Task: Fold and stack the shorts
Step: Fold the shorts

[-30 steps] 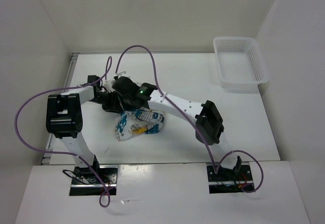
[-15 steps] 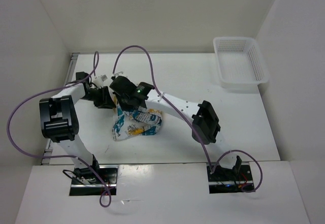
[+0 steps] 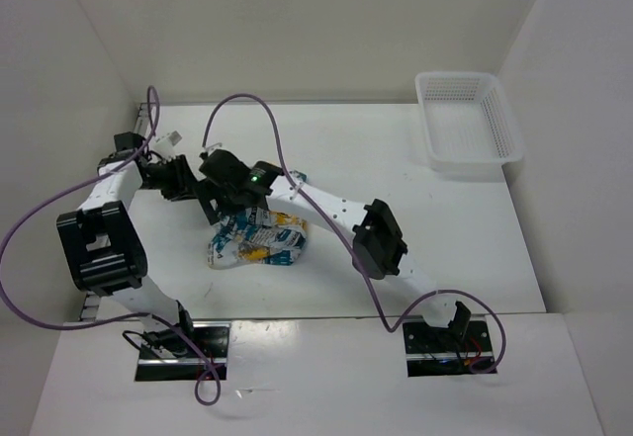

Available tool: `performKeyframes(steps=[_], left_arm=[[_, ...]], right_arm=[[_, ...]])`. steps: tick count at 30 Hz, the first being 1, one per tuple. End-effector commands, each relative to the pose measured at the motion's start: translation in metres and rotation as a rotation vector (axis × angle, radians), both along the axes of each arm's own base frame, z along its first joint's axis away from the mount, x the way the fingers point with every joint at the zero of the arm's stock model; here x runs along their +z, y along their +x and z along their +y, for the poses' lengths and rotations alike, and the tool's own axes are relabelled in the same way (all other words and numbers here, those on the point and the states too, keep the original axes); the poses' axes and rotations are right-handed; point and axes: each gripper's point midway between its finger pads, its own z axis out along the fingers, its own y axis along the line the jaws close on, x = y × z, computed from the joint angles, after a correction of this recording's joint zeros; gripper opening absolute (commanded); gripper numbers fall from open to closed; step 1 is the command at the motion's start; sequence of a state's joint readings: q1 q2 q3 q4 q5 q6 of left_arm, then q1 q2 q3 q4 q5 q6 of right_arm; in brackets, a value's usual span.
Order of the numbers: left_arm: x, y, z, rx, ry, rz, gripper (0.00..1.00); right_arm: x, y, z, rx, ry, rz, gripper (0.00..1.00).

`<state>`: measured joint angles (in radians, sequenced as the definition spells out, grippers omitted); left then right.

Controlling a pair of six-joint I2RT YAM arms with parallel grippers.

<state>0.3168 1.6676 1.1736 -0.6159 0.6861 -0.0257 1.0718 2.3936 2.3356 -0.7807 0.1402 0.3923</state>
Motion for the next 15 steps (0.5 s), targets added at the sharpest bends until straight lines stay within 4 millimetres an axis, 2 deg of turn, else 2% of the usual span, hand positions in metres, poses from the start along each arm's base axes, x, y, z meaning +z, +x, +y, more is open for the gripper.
performKeyframes(steps=[1, 4, 6, 7, 8, 9, 10, 11, 12, 13, 14, 15], left_arm=[[0.033, 0.008, 0.018, 0.022, 0.024, -0.101, 0.39], [0.037, 0.011, 0.022, 0.029, 0.018, -0.106, 0.39], [0.039, 0.011, 0.019, 0.021, 0.002, -0.112, 0.39], [0.041, 0.011, 0.017, 0.015, -0.011, -0.116, 0.34], [0.037, 0.009, 0.016, 0.015, -0.015, -0.105, 0.27], [0.038, 0.007, 0.010, -0.001, -0.030, -0.100, 0.21], [0.037, 0.005, -0.003, -0.035, -0.035, -0.091, 0.18], [0.037, 0.007, -0.010, -0.055, -0.027, -0.083, 0.11], [0.043, 0.010, -0.019, -0.086, -0.022, -0.101, 0.09], [0.046, 0.012, -0.042, -0.151, -0.009, -0.113, 0.09], [0.046, 0.015, -0.052, -0.178, 0.005, -0.116, 0.09], [0.050, 0.021, -0.059, -0.201, 0.023, -0.128, 0.09]], right_arm=[[0.081, 0.005, 0.013, 0.007, 0.146, -0.107, 0.95], [0.117, 0.009, -0.001, -0.039, 0.170, -0.165, 0.96], [0.116, 0.011, -0.016, -0.082, 0.138, -0.179, 0.95], [0.138, 0.014, -0.027, -0.118, 0.163, -0.224, 0.86], [0.115, 0.012, -0.038, -0.142, 0.110, -0.206, 0.58], [0.137, 0.013, -0.054, -0.196, 0.163, -0.208, 0.38], [0.140, 0.015, -0.059, -0.209, 0.206, -0.191, 0.21], [0.106, 0.013, -0.075, -0.223, 0.162, -0.133, 0.05], [0.119, 0.022, -0.094, -0.279, 0.233, -0.093, 0.02], [0.114, 0.026, -0.100, -0.288, 0.272, -0.058, 0.02], [0.080, 0.017, -0.112, -0.280, 0.245, 0.037, 0.02], [0.074, 0.024, -0.124, -0.308, 0.255, 0.070, 0.02]])
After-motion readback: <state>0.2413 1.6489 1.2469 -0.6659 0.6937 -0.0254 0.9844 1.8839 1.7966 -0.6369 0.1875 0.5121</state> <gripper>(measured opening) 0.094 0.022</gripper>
